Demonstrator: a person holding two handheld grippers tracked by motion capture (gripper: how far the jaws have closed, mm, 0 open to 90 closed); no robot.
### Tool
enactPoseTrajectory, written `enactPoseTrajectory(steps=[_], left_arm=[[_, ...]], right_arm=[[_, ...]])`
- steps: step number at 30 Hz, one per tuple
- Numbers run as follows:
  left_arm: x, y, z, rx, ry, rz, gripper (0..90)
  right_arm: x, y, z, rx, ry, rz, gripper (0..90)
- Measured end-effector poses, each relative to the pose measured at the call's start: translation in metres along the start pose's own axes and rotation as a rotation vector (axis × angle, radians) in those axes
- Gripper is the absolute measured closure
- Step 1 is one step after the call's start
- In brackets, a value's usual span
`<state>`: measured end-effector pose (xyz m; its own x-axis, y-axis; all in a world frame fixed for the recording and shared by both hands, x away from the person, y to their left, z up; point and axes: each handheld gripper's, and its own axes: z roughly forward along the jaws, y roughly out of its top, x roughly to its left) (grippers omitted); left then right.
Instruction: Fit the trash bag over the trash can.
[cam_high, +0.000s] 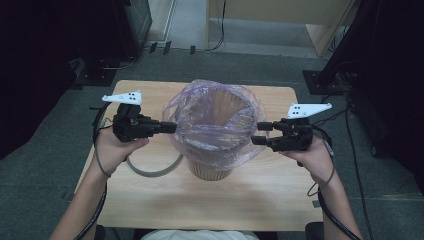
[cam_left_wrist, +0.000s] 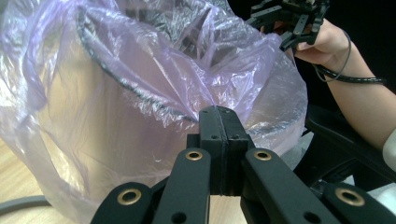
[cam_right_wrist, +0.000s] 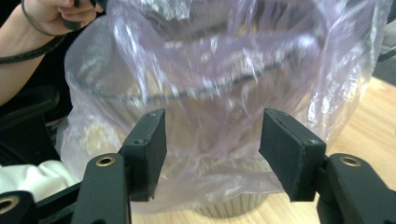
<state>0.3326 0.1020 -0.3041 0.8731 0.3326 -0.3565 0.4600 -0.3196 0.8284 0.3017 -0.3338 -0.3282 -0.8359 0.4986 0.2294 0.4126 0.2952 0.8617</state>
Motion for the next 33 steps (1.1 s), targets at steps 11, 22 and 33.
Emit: enactPoseTrajectory(steps=[11, 22, 33], left_arm=[[0.002, 0.007, -0.009, -0.055, -0.005, 0.017, 69.1], [0.025, 0.028, -0.007, -0.058, 0.076, 0.041, 60.2], [0.060, 0.032, 0.013, -0.077, 0.127, 0.009, 60.8]], right_arm=[[0.003, 0.010, -0.013, -0.093, 0.012, -0.047, 46.8], [-0.014, 0.032, -0.006, -0.123, -0.121, -0.053, 57.7], [-0.048, 0.046, 0.012, -0.142, -0.233, -0.008, 65.3]])
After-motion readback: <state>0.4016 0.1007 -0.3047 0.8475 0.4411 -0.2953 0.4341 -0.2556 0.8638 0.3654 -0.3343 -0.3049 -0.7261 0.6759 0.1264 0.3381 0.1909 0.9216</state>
